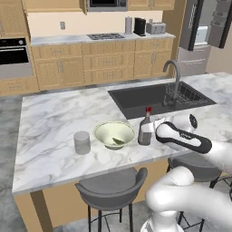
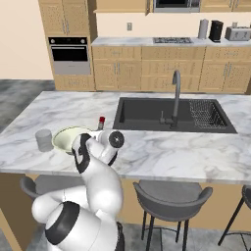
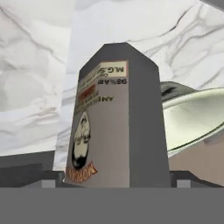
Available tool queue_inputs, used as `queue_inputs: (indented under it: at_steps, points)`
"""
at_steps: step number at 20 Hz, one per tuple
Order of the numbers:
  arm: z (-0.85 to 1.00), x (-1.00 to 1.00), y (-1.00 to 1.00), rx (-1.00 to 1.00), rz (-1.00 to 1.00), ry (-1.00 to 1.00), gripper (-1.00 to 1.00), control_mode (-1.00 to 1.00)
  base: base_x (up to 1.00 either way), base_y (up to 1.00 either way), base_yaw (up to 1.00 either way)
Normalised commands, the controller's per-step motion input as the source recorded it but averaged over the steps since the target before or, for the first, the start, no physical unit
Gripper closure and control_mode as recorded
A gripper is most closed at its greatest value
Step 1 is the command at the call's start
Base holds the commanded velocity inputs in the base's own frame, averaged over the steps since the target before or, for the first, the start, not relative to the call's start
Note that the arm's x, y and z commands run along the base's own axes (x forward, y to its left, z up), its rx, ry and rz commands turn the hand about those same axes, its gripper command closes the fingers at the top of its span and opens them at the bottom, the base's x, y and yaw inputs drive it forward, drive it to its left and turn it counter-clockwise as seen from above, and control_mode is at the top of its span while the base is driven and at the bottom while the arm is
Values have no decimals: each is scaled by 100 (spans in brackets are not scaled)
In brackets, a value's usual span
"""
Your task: There is a bowl on the dining counter. Grab a lemon wedge from the fridge and place it in the bowl. Then get the liquor bottle and glass cup from the cabinet and place them next to the bowl.
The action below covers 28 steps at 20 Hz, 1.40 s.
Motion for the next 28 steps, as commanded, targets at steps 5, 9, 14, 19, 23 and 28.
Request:
queue_inputs:
  at_steps: [5, 9, 14, 19, 23, 28]
  points:
    - [-42, 29, -6, -7, 0, -33, 100, -100, 0, 0, 0]
    - [-12, 15, -35, -7, 0, -27, 100, -100, 0, 0, 0]
    - [-2, 1, -39, -7, 0, -11, 100, -100, 0, 0, 0]
    - [-17, 0, -3, -14, 0, -7, 100, -100, 0, 0, 0]
    - [-14, 0, 0, -19, 0, -7, 100, -100, 0, 0, 0]
    - [-15, 0, 0, -14, 0, -1, 100, -100, 0, 0, 0]
